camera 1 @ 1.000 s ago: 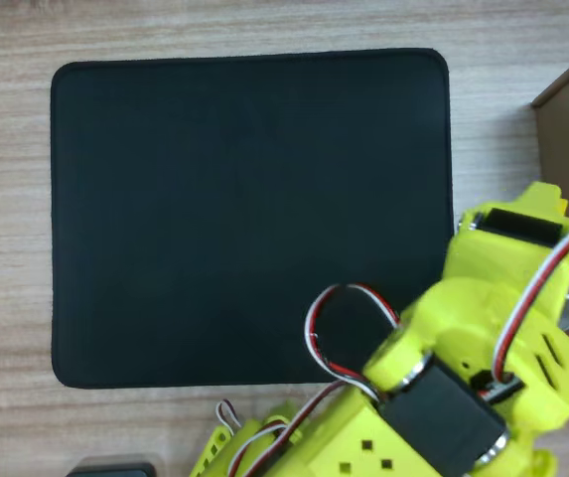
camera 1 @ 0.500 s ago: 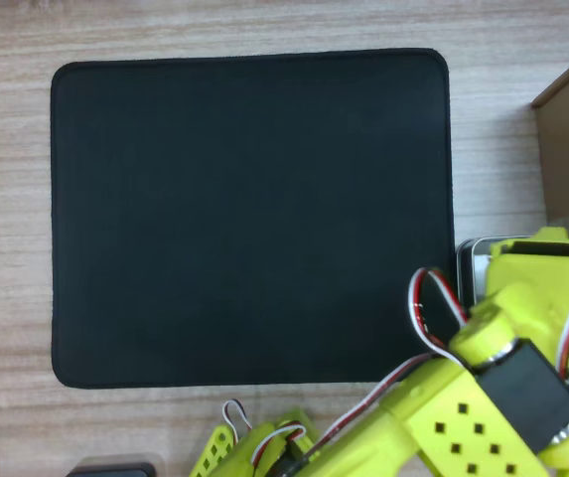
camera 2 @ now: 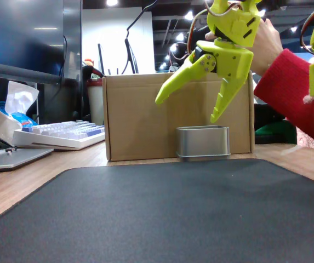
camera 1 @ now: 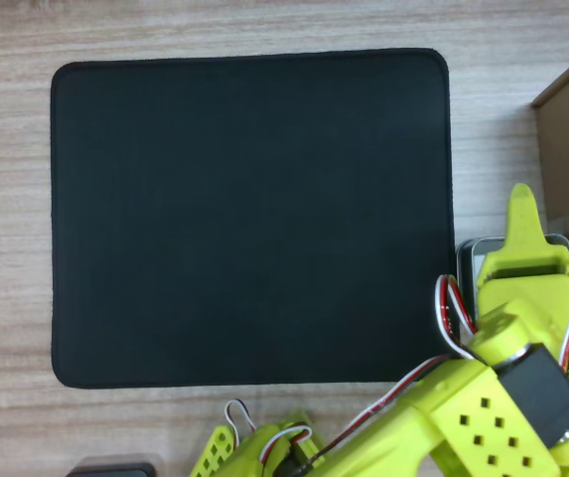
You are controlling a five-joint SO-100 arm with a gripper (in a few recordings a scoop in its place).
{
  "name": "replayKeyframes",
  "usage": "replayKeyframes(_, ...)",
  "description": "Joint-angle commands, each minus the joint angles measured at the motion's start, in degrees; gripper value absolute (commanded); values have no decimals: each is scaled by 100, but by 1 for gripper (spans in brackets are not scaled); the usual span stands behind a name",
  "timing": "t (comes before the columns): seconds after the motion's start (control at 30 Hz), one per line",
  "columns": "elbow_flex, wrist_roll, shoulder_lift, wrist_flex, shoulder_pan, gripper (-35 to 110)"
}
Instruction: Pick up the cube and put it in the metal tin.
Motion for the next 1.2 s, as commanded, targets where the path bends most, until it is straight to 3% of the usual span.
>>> replayKeyframes(0.0, 70, 0, 185, -35, 0, 52)
replayKeyframes(0.37, 615, 1477, 1670, -439, -694, 36)
replayKeyframes(0.8, 633, 3489, 3604, 448, -3472, 25)
replayKeyframes(0.93, 1134, 4280, 4298, 501, -4131, 21)
replayKeyframes(1.17, 2610, 4790, 6170, 527, -4315, 7)
